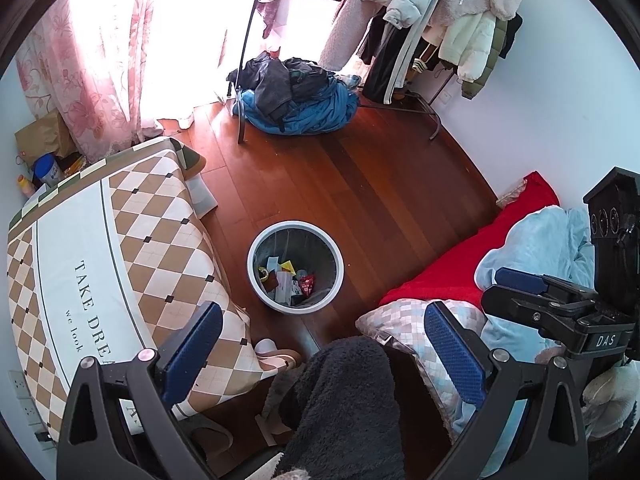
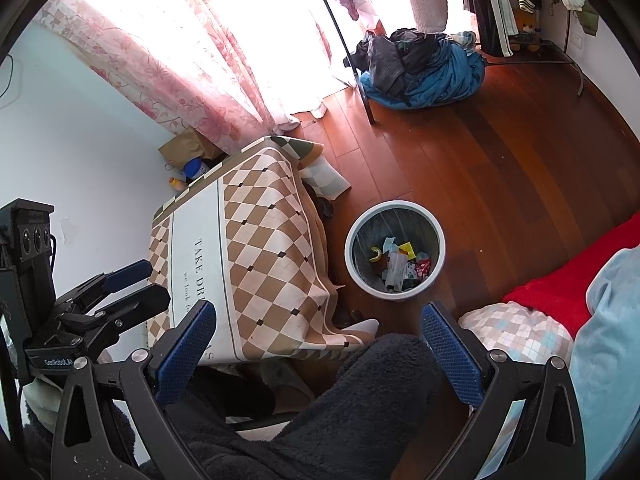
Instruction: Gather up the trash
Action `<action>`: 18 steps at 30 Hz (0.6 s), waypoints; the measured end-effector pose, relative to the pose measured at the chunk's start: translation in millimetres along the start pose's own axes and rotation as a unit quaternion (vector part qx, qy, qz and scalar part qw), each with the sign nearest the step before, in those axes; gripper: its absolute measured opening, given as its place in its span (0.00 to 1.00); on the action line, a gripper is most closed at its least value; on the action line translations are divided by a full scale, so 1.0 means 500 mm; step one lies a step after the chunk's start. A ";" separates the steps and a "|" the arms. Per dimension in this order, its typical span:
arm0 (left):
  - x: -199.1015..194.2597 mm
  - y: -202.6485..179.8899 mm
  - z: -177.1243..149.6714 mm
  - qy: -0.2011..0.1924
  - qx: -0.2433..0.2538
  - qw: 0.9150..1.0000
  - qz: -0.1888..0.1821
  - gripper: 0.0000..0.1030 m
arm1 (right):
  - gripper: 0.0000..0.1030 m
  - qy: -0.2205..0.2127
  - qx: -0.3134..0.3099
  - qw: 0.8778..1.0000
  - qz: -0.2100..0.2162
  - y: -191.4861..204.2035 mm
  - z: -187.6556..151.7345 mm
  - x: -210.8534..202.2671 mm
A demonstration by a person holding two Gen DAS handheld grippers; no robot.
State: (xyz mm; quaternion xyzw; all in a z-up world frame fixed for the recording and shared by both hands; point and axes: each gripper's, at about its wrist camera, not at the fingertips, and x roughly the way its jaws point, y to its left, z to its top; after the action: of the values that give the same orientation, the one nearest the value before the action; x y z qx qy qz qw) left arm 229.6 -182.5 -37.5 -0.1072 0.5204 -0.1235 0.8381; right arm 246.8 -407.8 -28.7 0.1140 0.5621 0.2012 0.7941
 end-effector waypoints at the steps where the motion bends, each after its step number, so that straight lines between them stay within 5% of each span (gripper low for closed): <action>1: 0.001 -0.001 0.000 0.001 0.000 1.000 0.001 1.00 | 1.00 0.002 -0.001 1.000 0.000 0.001 -0.002 0.000; 18: 0.004 -0.003 0.008 0.001 -0.002 1.000 0.002 1.00 | 1.00 0.009 -0.005 1.000 0.004 0.001 0.022 0.008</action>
State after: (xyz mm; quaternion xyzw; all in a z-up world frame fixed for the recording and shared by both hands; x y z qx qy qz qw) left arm 234.1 -184.3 -37.0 -0.1077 0.5218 -0.1209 0.8375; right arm 258.3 -404.8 -28.2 0.1106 0.5681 0.2078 0.7886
